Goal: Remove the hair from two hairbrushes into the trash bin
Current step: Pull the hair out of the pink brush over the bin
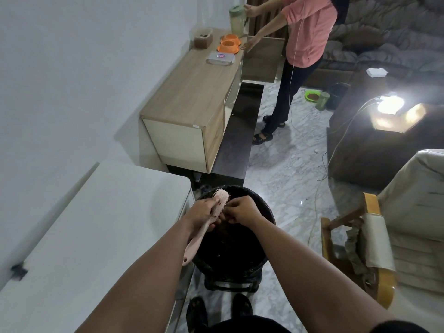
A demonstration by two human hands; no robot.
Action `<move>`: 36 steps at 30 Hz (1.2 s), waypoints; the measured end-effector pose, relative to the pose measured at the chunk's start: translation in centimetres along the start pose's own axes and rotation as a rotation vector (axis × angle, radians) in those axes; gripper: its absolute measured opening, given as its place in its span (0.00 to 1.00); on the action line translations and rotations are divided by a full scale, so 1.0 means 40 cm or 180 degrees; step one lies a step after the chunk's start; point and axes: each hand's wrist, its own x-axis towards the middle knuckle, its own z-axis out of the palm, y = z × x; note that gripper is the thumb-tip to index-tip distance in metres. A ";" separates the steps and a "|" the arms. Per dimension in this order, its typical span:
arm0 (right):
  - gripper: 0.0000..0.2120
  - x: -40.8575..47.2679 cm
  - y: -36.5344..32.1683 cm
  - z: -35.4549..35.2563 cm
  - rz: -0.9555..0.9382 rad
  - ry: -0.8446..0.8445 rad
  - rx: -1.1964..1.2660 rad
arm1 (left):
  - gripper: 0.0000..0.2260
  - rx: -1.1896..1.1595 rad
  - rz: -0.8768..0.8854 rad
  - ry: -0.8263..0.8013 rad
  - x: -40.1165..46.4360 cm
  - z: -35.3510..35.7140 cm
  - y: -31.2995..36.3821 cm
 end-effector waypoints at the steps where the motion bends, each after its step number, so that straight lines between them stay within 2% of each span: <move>1: 0.08 0.000 0.011 -0.007 0.0174 0.0098 0.0050 | 0.19 0.0006 0.0043 0.0037 -0.001 -0.009 0.000; 5: 0.06 -0.002 0.058 -0.069 0.1046 0.0583 0.0262 | 0.19 -0.0220 0.0177 0.0430 -0.002 -0.055 -0.019; 8: 0.16 0.000 0.087 -0.096 0.1505 0.0696 0.0416 | 0.18 -0.0578 0.0203 0.0706 -0.003 -0.063 -0.032; 11: 0.14 0.014 0.140 -0.112 0.1575 0.1197 -0.0026 | 0.18 -0.0919 0.0393 0.0999 0.002 -0.071 -0.025; 13: 0.12 0.000 0.160 -0.126 0.1551 0.1276 -0.0466 | 0.20 -0.0935 0.0479 0.1111 0.004 -0.081 -0.007; 15: 0.09 -0.015 0.154 -0.127 0.1495 0.1004 -0.0532 | 0.20 -0.0786 0.0367 0.0993 0.003 -0.084 0.009; 17: 0.03 -0.024 0.130 -0.118 0.1405 0.0431 -0.0130 | 0.18 -0.0775 0.0089 0.0686 0.000 -0.070 0.014; 19: 0.08 -0.031 0.100 -0.096 0.1463 -0.0160 0.0415 | 0.17 -0.0677 -0.0067 0.0482 0.000 -0.048 0.010; 20: 0.10 -0.031 0.091 -0.086 0.1456 -0.0320 0.0364 | 0.17 -0.0550 -0.0086 0.0457 0.004 -0.035 0.005; 22: 0.14 -0.025 0.081 -0.077 0.1106 -0.0169 -0.0282 | 0.15 -0.0373 -0.0098 0.0415 0.009 -0.021 -0.011; 25: 0.04 -0.031 0.054 -0.085 0.0607 0.0506 -0.1096 | 0.13 -0.0423 -0.0135 0.0230 0.008 -0.012 -0.029; 26: 0.04 -0.028 0.052 -0.086 0.0512 0.0616 -0.1227 | 0.12 -0.0398 -0.0149 0.0187 0.005 -0.009 -0.031; 27: 0.05 -0.027 0.045 -0.083 0.0430 0.0590 -0.1262 | 0.12 -0.0360 -0.0167 0.0180 -0.002 -0.004 -0.030; 30: 0.24 -0.016 0.022 -0.059 0.0356 -0.0113 -0.0760 | 0.14 -0.0355 -0.0314 0.0141 -0.024 0.014 -0.016; 31: 0.26 -0.018 0.011 -0.047 0.0289 -0.0309 -0.0593 | 0.16 -0.0376 -0.0353 0.0058 -0.027 0.018 -0.010; 33: 0.13 -0.029 -0.005 -0.012 0.0107 -0.0492 -0.0524 | 0.19 -0.0460 -0.0331 -0.0209 -0.030 0.022 0.004; 36: 0.13 -0.031 0.004 0.020 0.0429 -0.0401 -0.0213 | 0.21 -0.0720 -0.0214 -0.0376 -0.026 0.017 0.030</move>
